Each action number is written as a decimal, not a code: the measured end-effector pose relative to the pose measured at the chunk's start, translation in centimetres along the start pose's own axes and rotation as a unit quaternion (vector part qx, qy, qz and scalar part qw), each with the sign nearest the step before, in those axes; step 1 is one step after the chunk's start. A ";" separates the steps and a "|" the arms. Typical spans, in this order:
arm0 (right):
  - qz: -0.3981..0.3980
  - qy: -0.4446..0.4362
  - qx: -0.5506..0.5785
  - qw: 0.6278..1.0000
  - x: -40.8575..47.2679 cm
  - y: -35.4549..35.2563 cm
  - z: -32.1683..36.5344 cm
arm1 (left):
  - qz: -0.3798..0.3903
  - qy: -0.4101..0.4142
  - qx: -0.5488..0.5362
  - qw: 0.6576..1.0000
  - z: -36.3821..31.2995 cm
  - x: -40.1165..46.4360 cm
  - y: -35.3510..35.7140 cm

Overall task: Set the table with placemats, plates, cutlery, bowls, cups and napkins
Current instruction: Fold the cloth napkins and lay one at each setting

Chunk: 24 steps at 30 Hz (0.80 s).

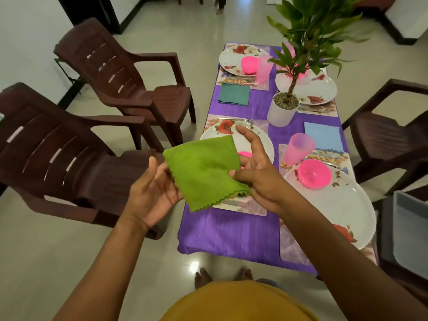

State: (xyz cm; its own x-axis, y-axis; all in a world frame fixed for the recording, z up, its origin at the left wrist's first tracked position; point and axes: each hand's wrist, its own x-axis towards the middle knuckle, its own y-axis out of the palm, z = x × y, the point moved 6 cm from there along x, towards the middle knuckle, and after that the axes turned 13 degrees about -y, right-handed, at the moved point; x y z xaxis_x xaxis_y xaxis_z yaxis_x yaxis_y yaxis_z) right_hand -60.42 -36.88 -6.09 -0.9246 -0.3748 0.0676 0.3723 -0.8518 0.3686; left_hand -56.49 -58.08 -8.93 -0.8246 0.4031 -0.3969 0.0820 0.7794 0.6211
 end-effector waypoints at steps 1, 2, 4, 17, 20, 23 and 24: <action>0.001 -0.005 0.010 1.000 0.0 -0.3 0.1 | -0.021 0.015 0.024 0.999 0.1 0.0 0.4; 0.004 -0.007 0.015 1.000 0.1 -0.5 0.1 | -0.052 0.032 0.061 0.996 0.2 0.0 0.6; 0.003 -0.008 0.002 1.000 0.0 -0.9 -0.1 | -0.113 0.056 0.112 0.986 0.1 0.1 1.1; -0.042 -0.030 -0.160 0.986 -1.7 -2.3 0.1 | -0.086 0.090 0.323 0.938 -1.3 1.6 -0.3; -0.076 -0.038 -0.182 0.980 -2.1 -2.2 -0.5 | -0.062 0.082 0.348 0.932 -2.1 3.2 -1.0; -0.109 -0.036 -0.198 0.974 -2.6 -1.4 -1.8 | -0.053 0.056 0.370 0.926 -3.0 5.3 -2.3; -0.122 -0.031 -0.193 0.973 -2.8 -1.1 -2.4 | -0.049 0.044 0.381 0.922 -3.3 6.0 -2.8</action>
State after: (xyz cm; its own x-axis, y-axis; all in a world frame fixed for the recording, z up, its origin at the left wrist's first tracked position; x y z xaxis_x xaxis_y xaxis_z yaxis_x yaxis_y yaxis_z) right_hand -58.02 -35.78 -8.87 -0.9878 -0.1325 0.0823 0.1333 -0.9911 0.0051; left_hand -63.46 -59.45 -10.84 -0.8885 0.2991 -0.3479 0.3471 0.9341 -0.0835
